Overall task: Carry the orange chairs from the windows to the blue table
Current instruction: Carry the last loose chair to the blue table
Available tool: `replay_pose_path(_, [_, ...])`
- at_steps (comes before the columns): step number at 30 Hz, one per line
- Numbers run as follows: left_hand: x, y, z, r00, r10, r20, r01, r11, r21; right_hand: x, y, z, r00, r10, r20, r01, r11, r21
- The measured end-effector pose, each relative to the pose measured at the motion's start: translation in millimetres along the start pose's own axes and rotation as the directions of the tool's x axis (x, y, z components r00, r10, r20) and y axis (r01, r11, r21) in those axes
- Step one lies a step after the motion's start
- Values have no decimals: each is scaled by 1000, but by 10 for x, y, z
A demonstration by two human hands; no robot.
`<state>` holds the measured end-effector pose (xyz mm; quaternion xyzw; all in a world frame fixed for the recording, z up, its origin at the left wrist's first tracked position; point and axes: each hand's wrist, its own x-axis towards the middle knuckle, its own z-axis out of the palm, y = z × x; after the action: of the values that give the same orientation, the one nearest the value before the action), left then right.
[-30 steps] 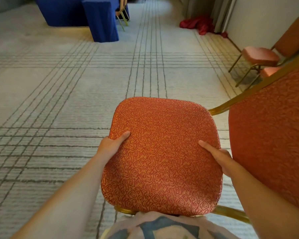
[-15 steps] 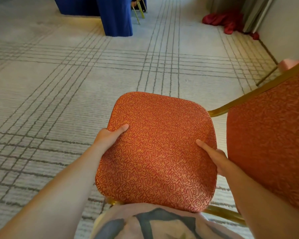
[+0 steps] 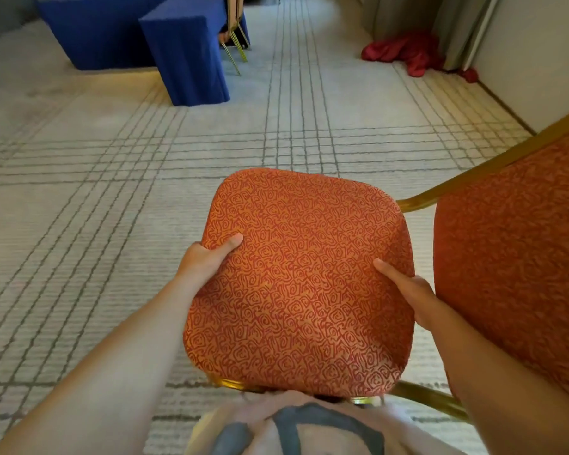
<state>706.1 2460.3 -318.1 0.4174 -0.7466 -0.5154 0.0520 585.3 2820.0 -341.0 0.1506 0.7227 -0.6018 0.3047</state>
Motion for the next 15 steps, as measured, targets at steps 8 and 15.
replay_pose_path(8, [1856,828,177,999,1,33,-1,1000,7,1333,-1178,499,998,7,-56,-3,998,66])
replay_pose_path(15, [3419,1730,504,999,-22,23,23,999,-37,2850,-2457,770,1000,7,-27,-7,1000,6])
